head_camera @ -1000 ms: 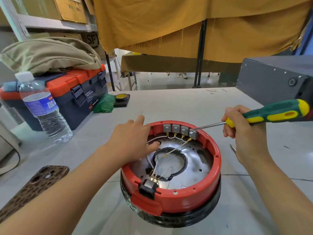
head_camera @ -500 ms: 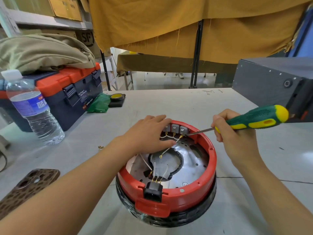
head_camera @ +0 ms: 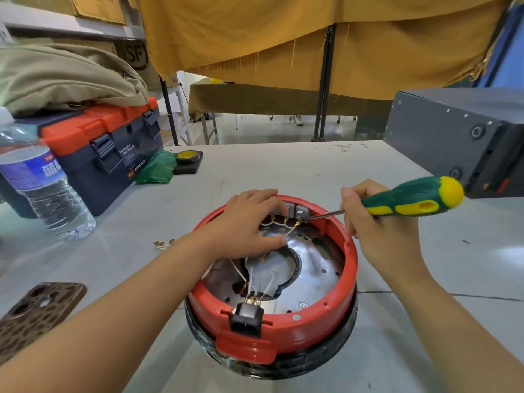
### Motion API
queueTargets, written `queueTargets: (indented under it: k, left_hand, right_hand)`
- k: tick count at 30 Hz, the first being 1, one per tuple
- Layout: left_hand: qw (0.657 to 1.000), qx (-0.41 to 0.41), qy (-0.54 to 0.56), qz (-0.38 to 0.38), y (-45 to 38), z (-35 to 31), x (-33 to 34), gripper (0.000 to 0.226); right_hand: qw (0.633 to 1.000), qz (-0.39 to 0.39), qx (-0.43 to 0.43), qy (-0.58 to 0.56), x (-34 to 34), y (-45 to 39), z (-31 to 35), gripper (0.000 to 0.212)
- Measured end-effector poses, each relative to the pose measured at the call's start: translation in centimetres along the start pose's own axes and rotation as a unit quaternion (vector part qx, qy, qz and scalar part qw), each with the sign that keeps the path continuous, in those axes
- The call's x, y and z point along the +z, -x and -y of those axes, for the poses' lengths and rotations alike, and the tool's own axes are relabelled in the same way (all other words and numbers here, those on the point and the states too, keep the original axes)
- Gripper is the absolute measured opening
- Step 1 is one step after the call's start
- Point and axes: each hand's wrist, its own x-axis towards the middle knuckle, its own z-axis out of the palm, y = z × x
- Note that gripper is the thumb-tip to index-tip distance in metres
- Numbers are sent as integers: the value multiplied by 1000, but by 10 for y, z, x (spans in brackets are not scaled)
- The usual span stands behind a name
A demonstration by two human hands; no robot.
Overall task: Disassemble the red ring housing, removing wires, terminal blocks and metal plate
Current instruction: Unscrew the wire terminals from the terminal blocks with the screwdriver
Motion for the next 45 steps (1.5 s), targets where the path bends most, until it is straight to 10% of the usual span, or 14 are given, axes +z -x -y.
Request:
queueTargets:
  k: [25, 45]
  left_hand:
    - [997, -3, -68, 37, -1, 0, 5, 43]
    - [997, 2, -70, 31, -1, 2, 7, 44]
  right_hand:
    - [983, -77, 95, -136, 8, -15, -16, 36]
    - [999, -34, -40, 0, 6, -5, -3, 31]
